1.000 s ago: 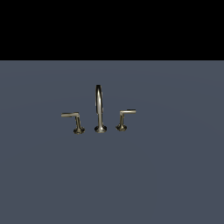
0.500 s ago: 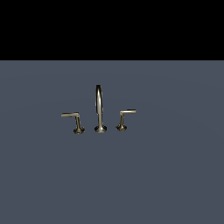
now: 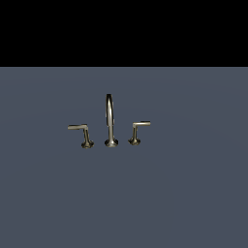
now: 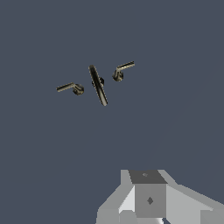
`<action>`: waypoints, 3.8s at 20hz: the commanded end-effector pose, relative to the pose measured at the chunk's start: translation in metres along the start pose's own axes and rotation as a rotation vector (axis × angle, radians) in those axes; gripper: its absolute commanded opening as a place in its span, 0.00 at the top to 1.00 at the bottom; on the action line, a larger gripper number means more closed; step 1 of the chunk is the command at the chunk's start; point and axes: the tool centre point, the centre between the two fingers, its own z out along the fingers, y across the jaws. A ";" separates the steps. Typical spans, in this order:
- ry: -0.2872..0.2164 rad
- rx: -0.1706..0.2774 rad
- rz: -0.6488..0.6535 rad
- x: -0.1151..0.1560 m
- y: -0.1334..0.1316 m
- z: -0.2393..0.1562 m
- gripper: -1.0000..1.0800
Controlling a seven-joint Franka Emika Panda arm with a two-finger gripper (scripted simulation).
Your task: Turn on the faucet by rotating a designated handle.
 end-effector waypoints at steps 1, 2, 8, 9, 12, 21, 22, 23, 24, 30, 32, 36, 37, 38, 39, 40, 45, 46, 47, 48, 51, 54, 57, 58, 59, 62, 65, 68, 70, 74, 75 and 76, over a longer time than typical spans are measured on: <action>-0.002 0.000 0.060 0.011 -0.007 0.017 1.00; -0.002 0.000 0.085 0.016 -0.009 0.024 1.00; -0.006 -0.001 0.234 0.047 -0.023 0.067 1.00; -0.007 -0.001 0.258 0.052 -0.024 0.074 1.00; -0.009 -0.001 0.332 0.068 -0.029 0.095 1.00; -0.014 -0.002 0.550 0.117 -0.034 0.157 1.00; -0.015 -0.003 0.574 0.122 -0.034 0.164 1.00; -0.015 -0.003 0.597 0.128 -0.034 0.171 1.00; -0.016 -0.003 0.621 0.133 -0.033 0.178 1.00; -0.019 -0.006 0.765 0.165 -0.028 0.219 1.00; -0.019 -0.008 0.814 0.176 -0.025 0.233 1.00; -0.021 -0.011 0.914 0.198 -0.017 0.262 1.00; -0.021 -0.012 0.940 0.203 -0.014 0.269 1.00; -0.021 -0.013 0.965 0.208 -0.011 0.276 1.00; -0.022 -0.014 0.990 0.213 -0.009 0.283 1.00; -0.022 -0.014 1.014 0.218 -0.006 0.290 1.00; -0.024 -0.017 1.118 0.239 0.007 0.319 1.00; -0.024 -0.018 1.136 0.242 0.010 0.323 1.00; -0.024 -0.018 1.152 0.245 0.012 0.328 1.00; -0.025 -0.018 1.167 0.248 0.014 0.332 1.00; -0.026 -0.018 1.204 0.254 0.020 0.342 1.00; -0.027 -0.018 1.229 0.259 0.024 0.348 1.00; -0.027 -0.018 1.241 0.261 0.026 0.351 1.00; -0.028 -0.018 1.243 0.261 0.026 0.351 1.00; -0.028 -0.018 1.243 0.262 0.026 0.352 1.00; -0.028 -0.018 1.243 0.262 0.026 0.352 1.00; -0.028 -0.018 1.243 0.256 0.031 0.351 1.00; -0.028 -0.018 1.243 0.249 0.039 0.351 1.00; -0.028 -0.018 1.243 0.244 0.044 0.351 1.00; -0.028 -0.017 1.243 0.234 0.056 0.351 1.00; -0.028 -0.017 1.243 0.234 0.056 0.351 1.00; -0.023 -0.007 1.234 0.240 0.046 0.351 1.00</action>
